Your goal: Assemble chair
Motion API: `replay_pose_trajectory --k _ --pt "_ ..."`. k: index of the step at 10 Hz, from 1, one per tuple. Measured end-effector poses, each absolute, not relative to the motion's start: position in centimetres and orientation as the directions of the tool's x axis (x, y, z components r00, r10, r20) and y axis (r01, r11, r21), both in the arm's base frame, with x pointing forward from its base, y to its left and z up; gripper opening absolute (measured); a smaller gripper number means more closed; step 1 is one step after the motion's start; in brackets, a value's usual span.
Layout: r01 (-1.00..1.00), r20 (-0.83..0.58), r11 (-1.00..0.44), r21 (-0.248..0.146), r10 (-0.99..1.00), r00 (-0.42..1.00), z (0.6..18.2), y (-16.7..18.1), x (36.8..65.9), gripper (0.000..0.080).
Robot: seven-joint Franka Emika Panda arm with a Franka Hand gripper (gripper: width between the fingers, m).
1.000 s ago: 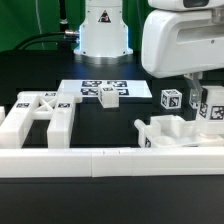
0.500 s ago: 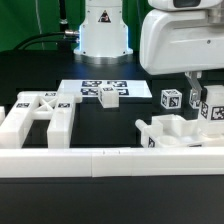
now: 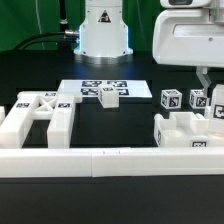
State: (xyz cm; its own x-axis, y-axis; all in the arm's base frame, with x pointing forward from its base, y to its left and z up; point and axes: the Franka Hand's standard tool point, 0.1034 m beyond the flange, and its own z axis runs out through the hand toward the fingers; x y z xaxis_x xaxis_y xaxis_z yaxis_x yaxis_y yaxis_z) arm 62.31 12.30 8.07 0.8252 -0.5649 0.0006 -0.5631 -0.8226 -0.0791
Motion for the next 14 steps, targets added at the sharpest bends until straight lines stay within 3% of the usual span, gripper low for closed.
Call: replay_pose_trajectory --k 4,6,7,8,9,10,14 --pt "-0.828 -0.028 -0.556 -0.079 -0.829 0.559 8.03 12.49 62.36 0.0287" --pt "-0.85 -0.036 -0.52 -0.079 -0.851 0.524 8.0 12.56 62.34 0.0287" --pt "-0.827 -0.033 -0.556 -0.081 -0.828 0.56 7.99 12.56 62.34 0.0469" --pt "-0.809 -0.033 -0.582 -0.083 -0.81 0.586 8.08 12.48 62.44 0.0585" --pt "-0.789 -0.029 -0.608 -0.086 -0.79 0.612 8.14 12.49 62.5 0.0585" --pt "-0.726 -0.02 -0.682 -0.09 -0.727 0.686 8.2 12.59 62.56 0.0636" --pt "-0.487 0.007 -0.868 -0.091 -0.49 0.872 8.14 12.59 62.56 0.0649"
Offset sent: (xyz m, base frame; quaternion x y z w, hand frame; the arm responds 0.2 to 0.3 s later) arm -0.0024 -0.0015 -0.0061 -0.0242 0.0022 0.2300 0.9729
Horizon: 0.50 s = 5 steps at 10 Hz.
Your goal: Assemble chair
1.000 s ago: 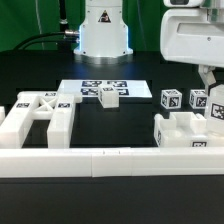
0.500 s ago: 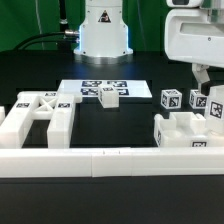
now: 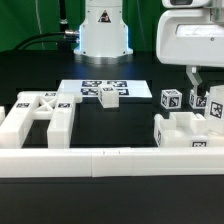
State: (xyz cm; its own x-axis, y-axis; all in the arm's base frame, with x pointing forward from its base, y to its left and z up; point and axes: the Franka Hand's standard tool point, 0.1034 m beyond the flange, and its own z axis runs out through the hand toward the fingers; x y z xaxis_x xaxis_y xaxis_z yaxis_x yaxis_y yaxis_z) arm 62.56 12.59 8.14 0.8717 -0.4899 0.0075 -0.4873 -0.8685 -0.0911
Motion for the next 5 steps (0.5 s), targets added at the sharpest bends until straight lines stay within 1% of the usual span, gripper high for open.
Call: replay_pose_trajectory --k 3,5 --pt "-0.208 0.032 -0.975 -0.082 -0.211 0.977 8.17 12.14 62.64 0.0649" --pt "-0.069 0.045 -0.995 -0.077 -0.073 0.996 8.16 12.15 62.66 0.0649"
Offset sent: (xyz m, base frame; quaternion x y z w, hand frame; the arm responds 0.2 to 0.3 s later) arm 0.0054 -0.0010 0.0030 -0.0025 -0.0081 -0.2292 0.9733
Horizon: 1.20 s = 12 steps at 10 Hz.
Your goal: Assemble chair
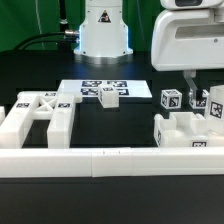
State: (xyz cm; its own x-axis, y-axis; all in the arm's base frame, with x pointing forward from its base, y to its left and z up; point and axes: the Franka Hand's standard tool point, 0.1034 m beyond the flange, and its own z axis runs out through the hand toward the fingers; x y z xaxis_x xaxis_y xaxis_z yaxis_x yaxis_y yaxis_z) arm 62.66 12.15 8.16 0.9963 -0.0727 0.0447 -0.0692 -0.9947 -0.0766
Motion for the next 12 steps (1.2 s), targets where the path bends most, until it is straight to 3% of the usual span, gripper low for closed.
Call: replay_pose_trajectory --k 5,6,7,8,9,12 --pt "0.226 0.065 -0.973 -0.052 0.222 0.973 8.11 12.2 62.66 0.0649" --pt "0.222 0.065 -0.974 -0.052 0.218 0.974 8.09 12.22 62.64 0.0554" --pt "0.222 0.064 -0.974 -0.052 0.218 0.974 8.08 12.22 62.63 0.0386" --pt "0.216 0.064 -0.975 -0.053 0.212 0.975 8.07 12.22 62.62 0.0386" --pt "0.192 0.063 -0.98 -0.054 0.189 0.98 8.07 12.16 62.64 0.0285" --pt "0.064 0.055 -0.996 -0.063 0.06 0.997 8.05 12.1 62.64 0.0285"
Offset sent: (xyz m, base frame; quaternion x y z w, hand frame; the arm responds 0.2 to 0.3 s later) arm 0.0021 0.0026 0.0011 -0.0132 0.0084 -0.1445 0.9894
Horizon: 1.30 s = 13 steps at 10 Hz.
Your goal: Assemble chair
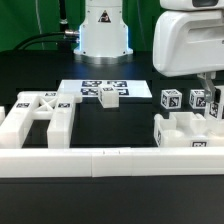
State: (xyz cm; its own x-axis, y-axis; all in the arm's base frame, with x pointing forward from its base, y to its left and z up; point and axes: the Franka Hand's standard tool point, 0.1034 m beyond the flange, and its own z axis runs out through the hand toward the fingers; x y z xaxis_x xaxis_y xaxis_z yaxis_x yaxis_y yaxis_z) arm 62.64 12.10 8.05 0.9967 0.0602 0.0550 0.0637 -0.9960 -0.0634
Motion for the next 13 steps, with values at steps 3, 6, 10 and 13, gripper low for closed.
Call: replay_pose_trajectory --k 3,6,10,13 --pt "-0.203 0.055 -0.976 -0.079 -0.208 0.977 7.99 12.1 62.52 0.0285" --pt "-0.43 0.057 -0.897 -0.107 -0.437 0.898 7.93 11.95 62.48 0.0285" --pt "-0.72 0.015 -0.682 -0.132 -0.727 0.686 7.89 11.77 62.54 0.0285" --pt "-0.864 -0.021 -0.488 -0.127 -0.869 0.494 7.86 11.8 62.48 0.0285"
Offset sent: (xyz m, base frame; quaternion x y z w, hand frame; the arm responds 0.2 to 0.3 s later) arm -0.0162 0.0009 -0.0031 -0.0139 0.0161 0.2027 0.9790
